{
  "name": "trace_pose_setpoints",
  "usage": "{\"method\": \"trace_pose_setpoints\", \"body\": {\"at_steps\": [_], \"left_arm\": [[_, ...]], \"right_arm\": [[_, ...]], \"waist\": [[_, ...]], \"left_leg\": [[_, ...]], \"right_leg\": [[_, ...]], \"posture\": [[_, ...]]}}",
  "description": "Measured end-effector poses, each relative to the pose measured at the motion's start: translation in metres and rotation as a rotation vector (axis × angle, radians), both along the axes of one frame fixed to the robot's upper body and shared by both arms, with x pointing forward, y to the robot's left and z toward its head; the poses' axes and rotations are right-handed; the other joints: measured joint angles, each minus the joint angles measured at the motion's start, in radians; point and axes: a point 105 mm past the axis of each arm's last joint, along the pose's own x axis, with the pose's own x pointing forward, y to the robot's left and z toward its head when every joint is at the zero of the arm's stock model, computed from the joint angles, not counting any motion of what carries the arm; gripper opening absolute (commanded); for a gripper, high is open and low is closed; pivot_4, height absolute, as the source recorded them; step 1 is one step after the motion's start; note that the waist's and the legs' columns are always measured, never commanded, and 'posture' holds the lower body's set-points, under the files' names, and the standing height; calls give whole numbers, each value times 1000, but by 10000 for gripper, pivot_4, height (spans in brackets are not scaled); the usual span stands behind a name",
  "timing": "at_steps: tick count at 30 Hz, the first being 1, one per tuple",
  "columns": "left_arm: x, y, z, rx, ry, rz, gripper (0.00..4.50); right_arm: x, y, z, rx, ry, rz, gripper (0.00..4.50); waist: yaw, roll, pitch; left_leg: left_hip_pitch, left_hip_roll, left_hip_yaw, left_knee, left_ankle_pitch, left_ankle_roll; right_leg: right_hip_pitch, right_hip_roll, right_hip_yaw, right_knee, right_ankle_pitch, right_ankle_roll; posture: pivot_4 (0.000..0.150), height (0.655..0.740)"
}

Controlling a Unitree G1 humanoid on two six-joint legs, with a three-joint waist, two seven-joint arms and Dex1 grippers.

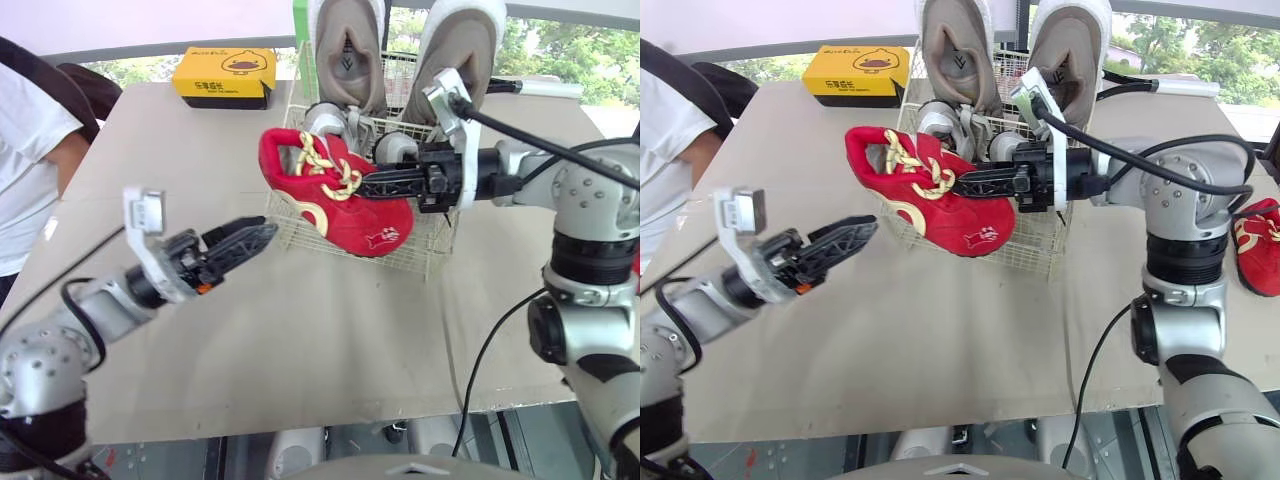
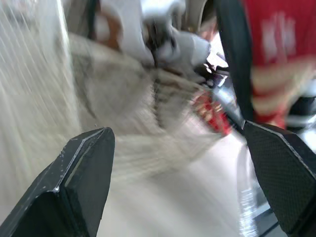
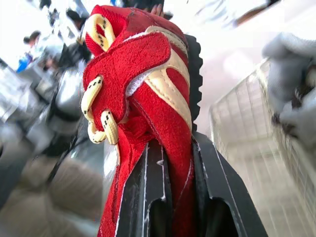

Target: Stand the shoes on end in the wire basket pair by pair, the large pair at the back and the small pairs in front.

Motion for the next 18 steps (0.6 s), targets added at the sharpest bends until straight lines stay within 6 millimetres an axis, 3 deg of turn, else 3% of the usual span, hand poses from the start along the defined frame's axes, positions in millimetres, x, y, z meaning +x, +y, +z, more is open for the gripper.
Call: {"method": "trace_pose_setpoints", "body": {"at_steps": [3,6,12,15,17,18], "left_arm": [[-7,-33,10,-133,-5,-38,44579],[0,-39,20,-209,2,-3,44579],[14,-42,34,-246,1,10,18791],[19,-40,38,-204,-23,-6,8485],[24,-36,44,-156,-75,-8,7697],[26,-34,48,-122,-109,-12,7697]], "right_arm": [[1,4,-3,35,7,-38,0],[1,3,-7,35,9,-65,0],[-1,1,-4,83,-21,-111,0],[0,0,-5,120,-48,-150,11080],[1,-1,-4,147,-79,-187,20316],[1,-3,-3,163,-105,-203,22113]], "waist": [[5,0,0],[2,0,0],[-7,0,0],[-5,0,0],[-5,0,0],[-4,0,0]], "left_leg": [[4,-3,-1,0,0,0],[13,-4,0,-2,0,1],[16,-3,0,-3,0,1],[16,-3,0,-3,0,1],[15,-3,0,-3,0,0],[15,-3,0,-3,0,0]], "right_leg": [[6,-1,0,-1,0,-1],[15,0,1,-2,0,-1],[17,2,1,-2,0,-1],[16,2,1,-2,-1,0],[16,2,1,-3,-1,0],[16,2,1,-3,-1,0]], "posture": [[1500,7400],[1500,7400],[1500,7400],[1500,7400],[1500,7400],[1500,7400]]}}
